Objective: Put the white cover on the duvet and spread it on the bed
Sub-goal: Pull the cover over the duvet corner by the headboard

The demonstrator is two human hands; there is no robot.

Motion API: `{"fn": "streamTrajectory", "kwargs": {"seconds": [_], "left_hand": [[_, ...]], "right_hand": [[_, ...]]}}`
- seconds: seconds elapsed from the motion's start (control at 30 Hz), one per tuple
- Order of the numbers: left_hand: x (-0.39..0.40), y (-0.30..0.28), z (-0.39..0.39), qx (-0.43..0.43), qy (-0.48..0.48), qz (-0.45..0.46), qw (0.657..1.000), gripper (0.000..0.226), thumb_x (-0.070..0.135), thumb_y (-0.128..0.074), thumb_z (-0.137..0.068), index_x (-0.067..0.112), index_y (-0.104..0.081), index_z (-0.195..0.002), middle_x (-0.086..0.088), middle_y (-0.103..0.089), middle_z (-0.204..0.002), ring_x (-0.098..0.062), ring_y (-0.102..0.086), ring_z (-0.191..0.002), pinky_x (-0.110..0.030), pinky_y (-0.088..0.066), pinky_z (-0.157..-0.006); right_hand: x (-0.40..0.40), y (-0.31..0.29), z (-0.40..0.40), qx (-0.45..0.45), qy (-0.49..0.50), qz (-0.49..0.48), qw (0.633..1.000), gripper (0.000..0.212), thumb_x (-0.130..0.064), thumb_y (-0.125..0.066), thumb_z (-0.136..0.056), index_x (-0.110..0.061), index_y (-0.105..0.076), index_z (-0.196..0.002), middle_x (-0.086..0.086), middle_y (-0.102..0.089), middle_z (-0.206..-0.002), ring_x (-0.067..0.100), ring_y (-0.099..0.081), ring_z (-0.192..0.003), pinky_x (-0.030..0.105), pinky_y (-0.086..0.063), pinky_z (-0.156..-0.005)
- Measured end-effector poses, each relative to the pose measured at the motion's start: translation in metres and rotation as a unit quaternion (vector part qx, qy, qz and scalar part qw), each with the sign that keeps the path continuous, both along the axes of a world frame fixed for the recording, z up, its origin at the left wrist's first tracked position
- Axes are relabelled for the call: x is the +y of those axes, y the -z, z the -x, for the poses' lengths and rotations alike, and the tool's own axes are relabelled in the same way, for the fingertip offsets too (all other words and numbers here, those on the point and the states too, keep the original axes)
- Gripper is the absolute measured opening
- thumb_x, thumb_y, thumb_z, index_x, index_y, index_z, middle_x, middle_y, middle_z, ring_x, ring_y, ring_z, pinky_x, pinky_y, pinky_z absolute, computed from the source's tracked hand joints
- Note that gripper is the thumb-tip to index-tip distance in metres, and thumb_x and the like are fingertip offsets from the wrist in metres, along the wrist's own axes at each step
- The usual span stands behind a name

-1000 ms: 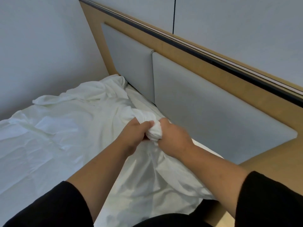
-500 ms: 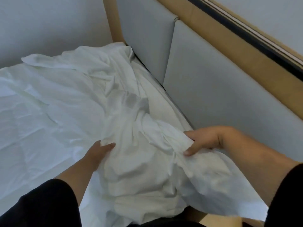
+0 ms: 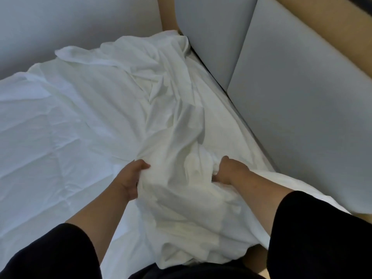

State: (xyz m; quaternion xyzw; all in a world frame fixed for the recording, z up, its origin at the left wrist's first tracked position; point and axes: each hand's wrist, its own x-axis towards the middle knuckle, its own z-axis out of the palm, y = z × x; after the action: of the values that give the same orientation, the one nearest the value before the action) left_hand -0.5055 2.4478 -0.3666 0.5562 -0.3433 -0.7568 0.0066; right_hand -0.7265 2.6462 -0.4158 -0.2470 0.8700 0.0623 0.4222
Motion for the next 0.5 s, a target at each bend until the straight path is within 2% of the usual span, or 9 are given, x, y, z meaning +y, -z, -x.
{"fn": "streamTrajectory", "kwargs": {"seconds": [0.03,0.1,0.17,0.2,0.23,0.3,0.37,0.43,0.5], "left_hand": [[-0.001,-0.002,0.002,0.011,-0.023,0.004,1.000,0.033,0.007,-0.045,-0.084,0.007,-0.068,-0.108,-0.018,-0.070,-0.092,-0.035,-0.069,-0.076,-0.046,-0.059,-0.072],[-0.008,-0.011,0.003,0.063,-0.052,-0.002,0.997,0.039,0.008,-0.043,-0.078,0.004,-0.072,-0.103,-0.018,-0.072,-0.090,-0.034,-0.071,-0.076,-0.045,-0.060,-0.074],[-0.022,-0.028,-0.004,0.123,-0.035,0.000,0.992,0.035,0.017,-0.053,-0.082,0.005,-0.076,-0.107,-0.017,-0.074,-0.102,-0.034,-0.073,-0.089,-0.048,-0.061,-0.077],[-0.034,-0.035,-0.012,0.125,-0.003,0.024,0.992,0.034,0.020,-0.060,-0.085,0.007,-0.074,-0.113,-0.017,-0.073,-0.109,-0.035,-0.072,-0.096,-0.049,-0.061,-0.080],[-0.049,-0.041,-0.023,0.093,0.040,0.080,0.992,0.038,0.022,-0.068,-0.082,0.008,-0.071,-0.117,-0.018,-0.073,-0.112,-0.036,-0.071,-0.100,-0.051,-0.060,-0.082],[-0.083,-0.045,-0.056,-0.069,0.102,0.226,0.966,0.049,0.023,-0.081,-0.064,0.006,-0.071,-0.109,-0.021,-0.074,-0.100,-0.042,-0.072,-0.088,-0.057,-0.059,-0.078],[-0.104,-0.039,-0.089,-0.274,0.127,0.320,0.898,0.054,0.029,-0.086,-0.059,0.003,-0.065,-0.102,-0.023,-0.071,-0.090,-0.037,-0.068,-0.075,-0.053,-0.058,-0.073],[-0.105,-0.022,-0.109,-0.386,0.176,0.342,0.838,0.059,0.030,-0.085,-0.073,-0.002,-0.054,-0.112,-0.026,-0.066,-0.105,-0.038,-0.065,-0.089,-0.047,-0.053,-0.080],[-0.089,0.000,-0.112,-0.405,0.222,0.326,0.825,0.067,0.025,-0.082,-0.079,-0.006,-0.043,-0.124,-0.030,-0.059,-0.120,-0.043,-0.060,-0.109,-0.045,-0.046,-0.085]], "right_hand": [[0.002,0.004,-0.002,0.027,-0.006,0.018,0.999,0.055,-0.047,-0.060,-0.088,-0.011,-0.042,-0.127,0.004,-0.060,-0.101,0.028,-0.062,-0.094,0.035,-0.045,-0.072],[0.009,0.002,0.006,0.033,0.004,0.057,0.998,0.047,-0.043,-0.053,-0.096,-0.010,-0.042,-0.127,0.011,-0.063,-0.113,0.032,-0.063,-0.103,0.036,-0.045,-0.076],[0.016,-0.017,0.032,0.026,0.026,0.104,0.994,0.057,-0.054,-0.060,-0.092,-0.008,-0.050,-0.125,0.017,-0.063,-0.124,0.033,-0.062,-0.112,0.035,-0.045,-0.079],[0.020,-0.033,0.051,0.035,0.042,0.128,0.990,0.063,-0.059,-0.066,-0.087,-0.008,-0.057,-0.123,0.018,-0.065,-0.125,0.034,-0.063,-0.113,0.035,-0.046,-0.079],[0.025,-0.053,0.073,0.053,0.062,0.146,0.986,0.064,-0.060,-0.070,-0.083,-0.009,-0.063,-0.121,0.018,-0.066,-0.125,0.034,-0.064,-0.113,0.036,-0.048,-0.081],[0.038,-0.096,0.115,0.098,0.112,0.172,0.974,0.064,-0.060,-0.074,-0.080,-0.009,-0.069,-0.117,0.019,-0.068,-0.123,0.036,-0.064,-0.111,0.037,-0.048,-0.084],[0.049,-0.136,0.143,0.139,0.171,0.199,0.955,0.067,-0.065,-0.072,-0.079,-0.007,-0.068,-0.111,0.020,-0.068,-0.117,0.037,-0.064,-0.104,0.039,-0.049,-0.084],[0.049,-0.162,0.149,0.147,0.199,0.226,0.942,0.069,-0.073,-0.067,-0.078,-0.011,-0.067,-0.108,0.014,-0.069,-0.108,0.034,-0.065,-0.093,0.038,-0.050,-0.077],[0.042,-0.175,0.138,0.129,0.201,0.257,0.936,0.064,-0.074,-0.063,-0.080,-0.016,-0.067,-0.106,0.007,-0.069,-0.101,0.029,-0.065,-0.087,0.036,-0.049,-0.073]]}}
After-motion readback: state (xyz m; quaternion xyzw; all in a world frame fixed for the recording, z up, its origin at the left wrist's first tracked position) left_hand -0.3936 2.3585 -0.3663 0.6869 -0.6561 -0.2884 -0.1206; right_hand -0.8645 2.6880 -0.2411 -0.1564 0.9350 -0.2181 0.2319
